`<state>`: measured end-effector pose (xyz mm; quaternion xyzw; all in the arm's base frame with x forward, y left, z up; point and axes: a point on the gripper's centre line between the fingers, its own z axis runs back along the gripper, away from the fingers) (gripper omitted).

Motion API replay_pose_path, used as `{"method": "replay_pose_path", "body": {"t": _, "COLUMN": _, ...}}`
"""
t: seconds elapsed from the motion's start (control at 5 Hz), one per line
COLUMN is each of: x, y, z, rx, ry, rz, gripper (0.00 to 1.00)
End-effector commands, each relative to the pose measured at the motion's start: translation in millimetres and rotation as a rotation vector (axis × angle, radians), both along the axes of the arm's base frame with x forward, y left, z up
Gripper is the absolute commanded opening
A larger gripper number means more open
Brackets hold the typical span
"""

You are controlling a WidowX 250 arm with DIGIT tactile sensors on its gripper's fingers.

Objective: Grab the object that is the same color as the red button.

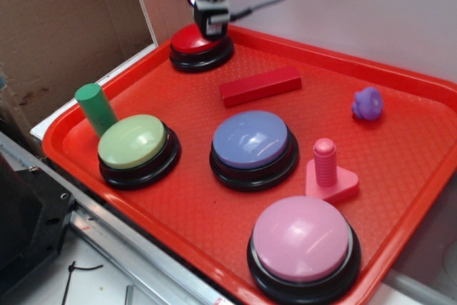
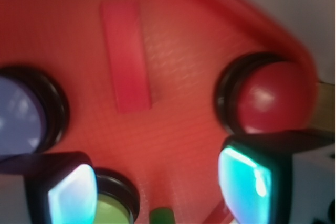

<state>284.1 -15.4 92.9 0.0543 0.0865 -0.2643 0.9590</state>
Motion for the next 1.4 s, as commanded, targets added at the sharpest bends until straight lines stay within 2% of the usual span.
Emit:
{"method": "replay_pose_path", "body": {"t": 0.0, "x": -3, "y": -1, "z": -21, "rx": -0.011, "ry": -0.049, "rz": 0.029, "gripper": 1.00}}
{"method": "replay_pose_path", "body": {"t": 0.2, "x": 5, "y": -3, "z": -30, "rx": -0.037, "ry": -0.077, "rz": 0.033, "gripper": 1.00}}
{"method": "replay_pose_path", "body": {"t": 0.4, "x": 14, "y": -7, "z": -36, "rx": -0.111, "ry": -0.082, "rz": 0.019, "gripper": 1.00}}
{"method": "replay_pose_path", "body": {"t": 0.6, "x": 14, "y": -9, "z": -46, "rx": -0.115, "ry": -0.061, "rz": 0.003, "gripper": 1.00}}
{"method": "replay_pose_path", "body": {"t": 0.8, "x": 13, "y": -9, "z": -62, "rx": -0.118, "ry": -0.033, "rz": -0.002, "gripper": 1.00}}
{"method": "replay_pose_path", "body": {"t": 1.0, "x": 13, "y": -12, "z": -78, "rx": -0.089, "ry": 0.005, "rz": -0.015, "gripper": 1.00}}
{"method": "replay_pose_path", "body": {"t": 1.2, "x": 11, "y": -14, "z": -94, "rx": -0.038, "ry": 0.019, "rz": 0.029, "gripper": 0.99}}
